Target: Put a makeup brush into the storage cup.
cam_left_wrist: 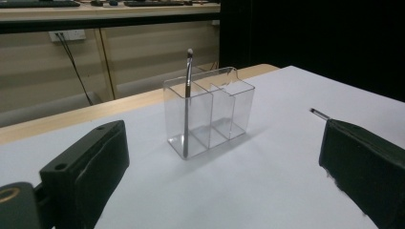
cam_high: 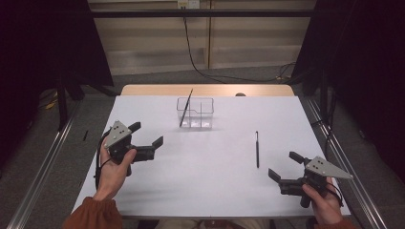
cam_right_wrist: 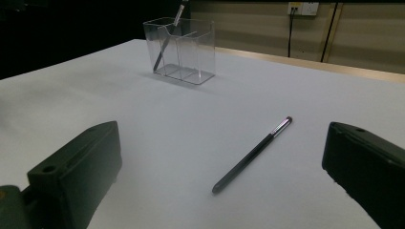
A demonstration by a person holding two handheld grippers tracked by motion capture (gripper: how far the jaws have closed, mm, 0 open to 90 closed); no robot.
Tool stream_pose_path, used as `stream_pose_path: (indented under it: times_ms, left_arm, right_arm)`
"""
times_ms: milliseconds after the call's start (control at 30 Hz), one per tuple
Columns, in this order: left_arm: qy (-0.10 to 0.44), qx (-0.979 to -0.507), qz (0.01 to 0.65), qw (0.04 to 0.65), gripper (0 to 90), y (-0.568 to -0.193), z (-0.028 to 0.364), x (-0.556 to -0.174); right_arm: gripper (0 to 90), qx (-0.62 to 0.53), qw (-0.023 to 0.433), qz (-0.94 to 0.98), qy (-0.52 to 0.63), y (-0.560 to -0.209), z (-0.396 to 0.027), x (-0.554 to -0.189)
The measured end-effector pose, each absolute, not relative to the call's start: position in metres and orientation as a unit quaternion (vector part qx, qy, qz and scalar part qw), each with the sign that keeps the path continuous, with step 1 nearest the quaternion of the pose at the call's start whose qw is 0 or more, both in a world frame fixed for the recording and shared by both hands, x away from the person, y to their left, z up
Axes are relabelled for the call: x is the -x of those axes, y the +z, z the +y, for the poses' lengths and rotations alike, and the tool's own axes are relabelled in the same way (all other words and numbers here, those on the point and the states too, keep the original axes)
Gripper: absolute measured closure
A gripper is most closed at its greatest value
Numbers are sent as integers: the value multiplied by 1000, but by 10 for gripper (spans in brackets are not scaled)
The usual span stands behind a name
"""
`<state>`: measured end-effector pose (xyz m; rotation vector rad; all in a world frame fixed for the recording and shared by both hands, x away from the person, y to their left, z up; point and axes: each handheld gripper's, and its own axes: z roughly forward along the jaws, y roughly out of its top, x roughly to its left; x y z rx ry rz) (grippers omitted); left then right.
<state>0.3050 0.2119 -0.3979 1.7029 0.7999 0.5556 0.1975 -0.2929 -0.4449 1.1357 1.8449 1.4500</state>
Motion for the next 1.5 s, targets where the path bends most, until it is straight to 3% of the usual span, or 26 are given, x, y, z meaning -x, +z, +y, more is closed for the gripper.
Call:
stream_pose_path:
  times_ms: [233, 933, 1067, 1500]
  left_arm:
    - [237, -701, 377, 557, 29, -397, 235, -289]
    - [248, -699, 370, 559, 28, -417, 251, -246]
    - [274, -694, 371, 552, 34, -421, 255, -238]
    - [244, -712, 369, 546, 30, -430, 263, -234]
  right_arm:
    - [0, -419, 263, 685, 534, -445, -293, -198]
    - [0, -419, 262, 687, 533, -446, -291, -200]
    - [0, -425, 268, 680, 535, -445, -294, -198]
    - [0, -427, 274, 675, 536, -444, -297, -193]
